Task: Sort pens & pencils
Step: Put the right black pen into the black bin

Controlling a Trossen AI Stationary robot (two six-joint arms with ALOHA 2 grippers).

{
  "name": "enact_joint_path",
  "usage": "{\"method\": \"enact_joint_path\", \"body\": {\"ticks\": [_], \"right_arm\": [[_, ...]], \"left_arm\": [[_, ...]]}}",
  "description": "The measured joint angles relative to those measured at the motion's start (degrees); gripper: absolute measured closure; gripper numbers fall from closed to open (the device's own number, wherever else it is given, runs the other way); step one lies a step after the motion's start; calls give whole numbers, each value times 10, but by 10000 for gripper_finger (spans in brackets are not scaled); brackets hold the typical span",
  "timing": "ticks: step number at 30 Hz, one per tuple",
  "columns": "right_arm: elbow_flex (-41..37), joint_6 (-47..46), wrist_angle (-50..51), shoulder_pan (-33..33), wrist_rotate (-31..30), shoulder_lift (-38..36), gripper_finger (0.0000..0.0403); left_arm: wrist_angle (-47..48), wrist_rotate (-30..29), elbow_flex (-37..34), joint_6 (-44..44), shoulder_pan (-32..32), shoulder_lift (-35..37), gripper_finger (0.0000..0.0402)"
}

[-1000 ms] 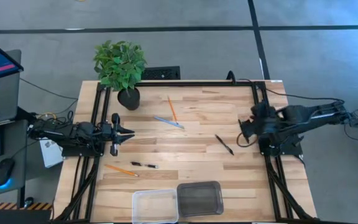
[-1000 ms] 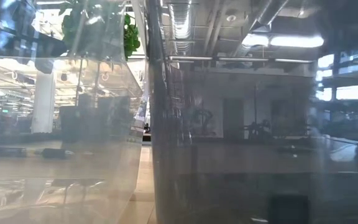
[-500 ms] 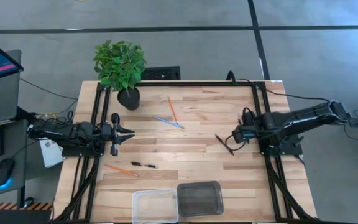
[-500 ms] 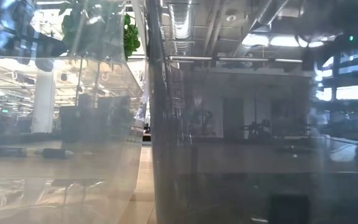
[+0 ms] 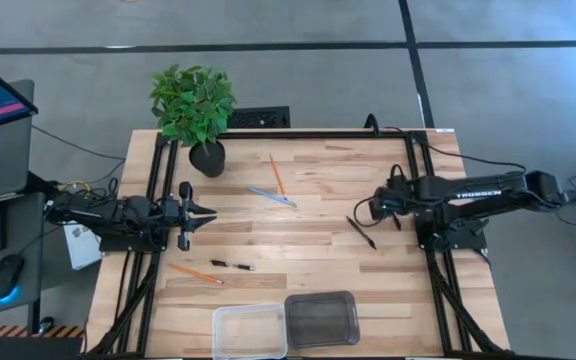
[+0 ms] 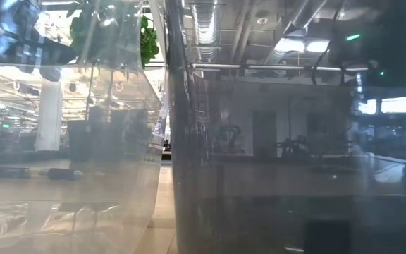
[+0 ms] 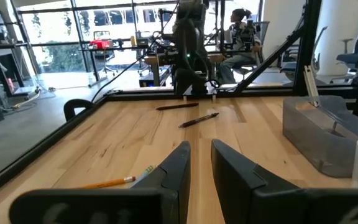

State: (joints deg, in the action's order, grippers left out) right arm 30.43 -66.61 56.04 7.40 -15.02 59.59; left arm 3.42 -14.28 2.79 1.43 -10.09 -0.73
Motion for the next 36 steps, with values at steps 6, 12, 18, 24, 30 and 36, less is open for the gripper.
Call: {"method": "enact_joint_path", "body": {"ticks": [6,12,18,24,30,36], "right_arm": [[0,22,-2,26,33,69,132],[0,55,-41,29,96,142,132],[6,71,-51,29,115,190,133],[1,72,-55,30,117,176,133],[-2,87,-66,29,121,151,133],[-3,99,-102,29,151,144,132]], "left_arm": [[0,0,0,0,0,0,345],[0,0,0,-1,0,0,345],[1,0,0,-1,0,0,345],[1,0,0,0,0,0,345],[1,0,0,0,0,0,345],[1,0,0,0,0,0,345]]}}
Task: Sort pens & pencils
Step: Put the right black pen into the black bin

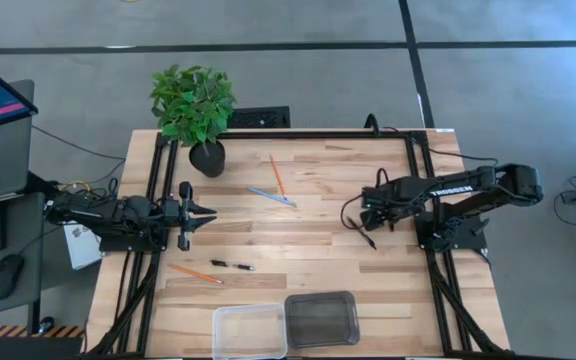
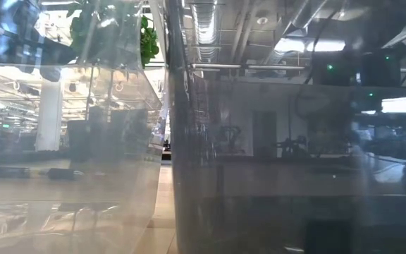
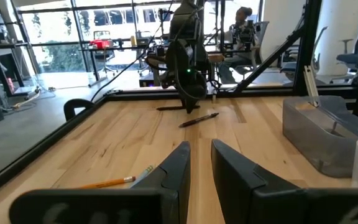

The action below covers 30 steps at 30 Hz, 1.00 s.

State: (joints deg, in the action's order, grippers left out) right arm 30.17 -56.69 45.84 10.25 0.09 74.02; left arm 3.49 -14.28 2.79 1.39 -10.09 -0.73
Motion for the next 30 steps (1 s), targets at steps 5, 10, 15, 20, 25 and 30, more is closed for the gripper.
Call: {"method": "enact_joint_path", "body": {"ticks": [5,10,15,20,25,30], "right_arm": [[1,18,-27,0,7,4,132],[2,17,-26,0,0,4,132],[2,17,-33,0,-35,4,132],[2,2,-34,-1,-29,4,133],[2,-41,-32,-4,-4,4,145],[2,-44,-29,-14,-4,4,168]], "left_arm": [[0,0,0,0,0,0,345],[0,0,0,0,0,0,345],[0,0,0,10,0,0,345],[0,0,0,10,0,0,345],[0,0,0,10,0,0,345],[0,0,0,10,0,0,345]]}}
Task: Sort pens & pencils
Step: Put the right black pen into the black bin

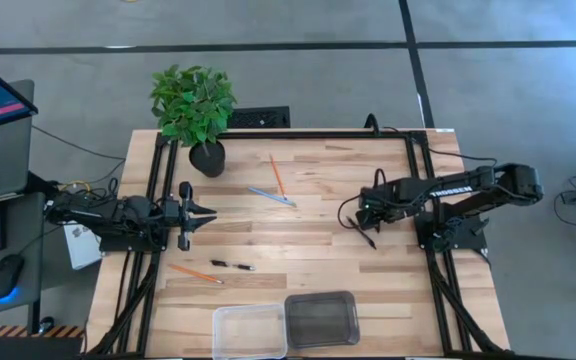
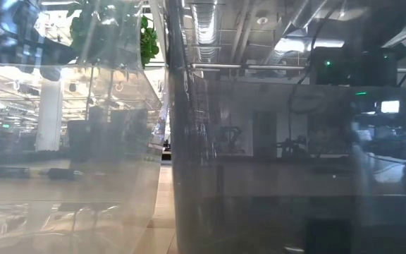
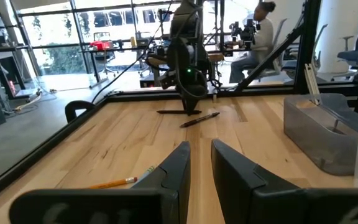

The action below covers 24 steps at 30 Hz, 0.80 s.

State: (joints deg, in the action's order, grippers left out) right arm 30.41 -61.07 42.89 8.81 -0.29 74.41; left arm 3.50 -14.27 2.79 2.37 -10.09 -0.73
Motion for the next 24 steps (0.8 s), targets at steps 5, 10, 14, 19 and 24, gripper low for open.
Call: {"method": "enact_joint_path", "body": {"ticks": [5,10,14,19,24], "right_arm": [[0,-23,1,-10,3,0,208],[0,-21,1,-21,5,0,257],[3,-16,6,-27,2,21,292],[15,-10,14,-28,-2,67,322],[20,15,18,-34,-27,58,329]], "left_arm": [[0,0,0,0,0,0,345],[0,0,0,0,0,0,345],[0,0,0,0,0,0,345],[0,0,0,0,0,0,345],[0,0,0,0,0,0,345]]}}
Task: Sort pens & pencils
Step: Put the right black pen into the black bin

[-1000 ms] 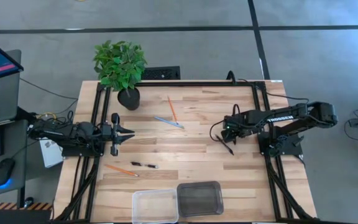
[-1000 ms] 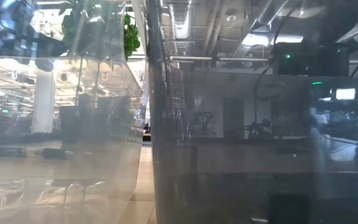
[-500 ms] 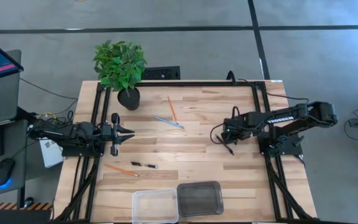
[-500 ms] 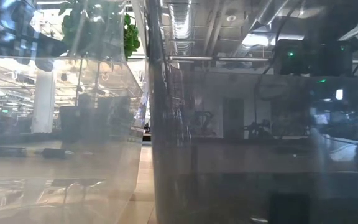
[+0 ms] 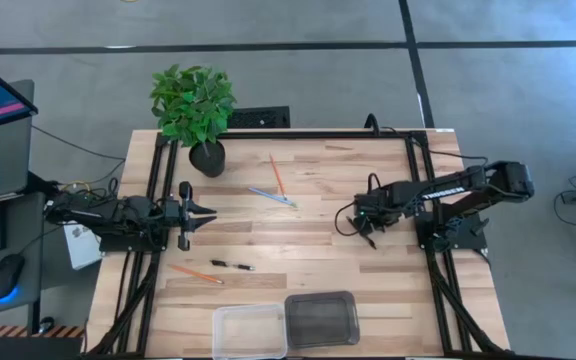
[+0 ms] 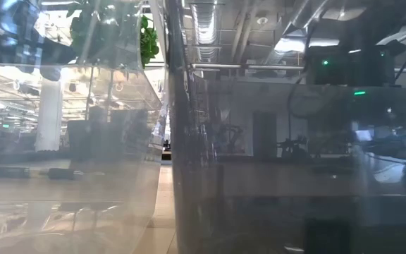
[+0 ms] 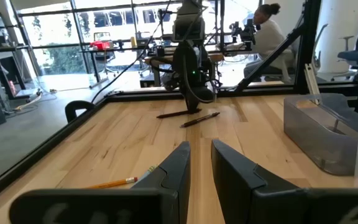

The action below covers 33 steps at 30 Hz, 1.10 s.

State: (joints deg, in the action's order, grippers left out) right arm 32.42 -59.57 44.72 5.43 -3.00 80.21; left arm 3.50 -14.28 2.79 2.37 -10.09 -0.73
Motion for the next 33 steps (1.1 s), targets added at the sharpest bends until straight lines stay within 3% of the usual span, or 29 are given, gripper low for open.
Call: {"method": "enact_joint_path", "body": {"ticks": [6,15,25,30,33], "right_arm": [[12,12,-6,-5,-33,-51,335],[12,33,-16,-6,-26,-73,341],[14,131,-200,-16,92,-116,341],[15,181,-326,-64,187,-141,341],[15,192,-386,-111,207,-143,341]], "left_arm": [[0,0,0,0,0,0,345],[0,0,0,2,0,0,345],[0,0,0,2,0,0,345],[0,0,0,2,0,0,345],[0,0,0,2,0,0,345]]}}
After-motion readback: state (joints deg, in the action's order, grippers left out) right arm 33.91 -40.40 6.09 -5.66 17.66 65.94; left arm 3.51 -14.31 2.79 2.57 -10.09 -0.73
